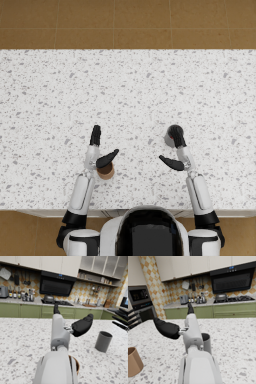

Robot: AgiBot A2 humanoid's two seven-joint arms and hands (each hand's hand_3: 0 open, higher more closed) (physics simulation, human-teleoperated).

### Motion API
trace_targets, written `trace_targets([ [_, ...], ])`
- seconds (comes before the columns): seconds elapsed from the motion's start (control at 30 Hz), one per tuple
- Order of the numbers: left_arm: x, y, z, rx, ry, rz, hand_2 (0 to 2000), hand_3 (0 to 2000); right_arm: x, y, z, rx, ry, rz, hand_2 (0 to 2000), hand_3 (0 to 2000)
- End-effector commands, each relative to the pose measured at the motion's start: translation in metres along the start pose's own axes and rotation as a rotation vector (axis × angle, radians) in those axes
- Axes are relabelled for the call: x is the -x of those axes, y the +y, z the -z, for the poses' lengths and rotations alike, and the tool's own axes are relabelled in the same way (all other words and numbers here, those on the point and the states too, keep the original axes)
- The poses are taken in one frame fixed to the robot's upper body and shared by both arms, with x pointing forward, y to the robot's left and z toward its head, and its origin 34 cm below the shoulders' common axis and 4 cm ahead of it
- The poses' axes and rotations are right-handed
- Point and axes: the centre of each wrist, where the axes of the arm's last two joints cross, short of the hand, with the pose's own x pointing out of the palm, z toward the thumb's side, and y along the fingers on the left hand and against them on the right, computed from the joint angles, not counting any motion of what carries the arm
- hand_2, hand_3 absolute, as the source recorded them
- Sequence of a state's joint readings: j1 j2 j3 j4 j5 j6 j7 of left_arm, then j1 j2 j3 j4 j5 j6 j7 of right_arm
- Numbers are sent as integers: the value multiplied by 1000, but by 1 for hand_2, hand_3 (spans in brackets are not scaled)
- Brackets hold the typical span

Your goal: Pick up two cups and pour the berry on the right into the cup on the left

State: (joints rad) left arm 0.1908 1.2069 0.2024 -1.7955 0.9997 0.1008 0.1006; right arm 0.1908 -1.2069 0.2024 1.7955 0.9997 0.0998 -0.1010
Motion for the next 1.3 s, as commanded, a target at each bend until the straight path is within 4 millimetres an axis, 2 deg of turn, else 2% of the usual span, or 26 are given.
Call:
trace_targets([
  [0.03, 0, 0, 0, 0, 0, 0, 0, 0, 0, 0, 0, 0, 0, 0, 0, 0],
  [0.5, 0, 0, 0, 0, 0, 0, 0, 0, 0, 0, 0, 0, 0, 0, 0, 0],
  [0.53, -4, 0, 7, 28, -2, 16, 0, 0, -4, -1, 7, -27, -8, -17, 0, 0],
  [0.57, -3, -1, 4, -14, -1, 41, 0, 0, -6, -5, 5, 15, -15, 9, 0, 0],
  [0.67, 2, -9, 2, -62, 6, 66, 0, 0, -3, -7, -1, 92, -24, 72, 0, 0],
  [0.77, 8, -24, 4, -59, 49, 62, 0, 0, 6, 1, -2, 110, -19, 129, 0, 0],
  [0.9, 17, -38, 5, -55, 187, 31, 0, 0, 19, 6, -7, 132, 110, 205, 0, 0],
  [1.13, 13, -61, 20, 17, 382, 61, 0, 0, 30, 14, 5, 69, 309, 274, 0, 0],
  [1.3, 12, -78, 28, 77, 418, 83, 0, 0, 40, 16, 16, 24, 341, 314, 0, 0],
])
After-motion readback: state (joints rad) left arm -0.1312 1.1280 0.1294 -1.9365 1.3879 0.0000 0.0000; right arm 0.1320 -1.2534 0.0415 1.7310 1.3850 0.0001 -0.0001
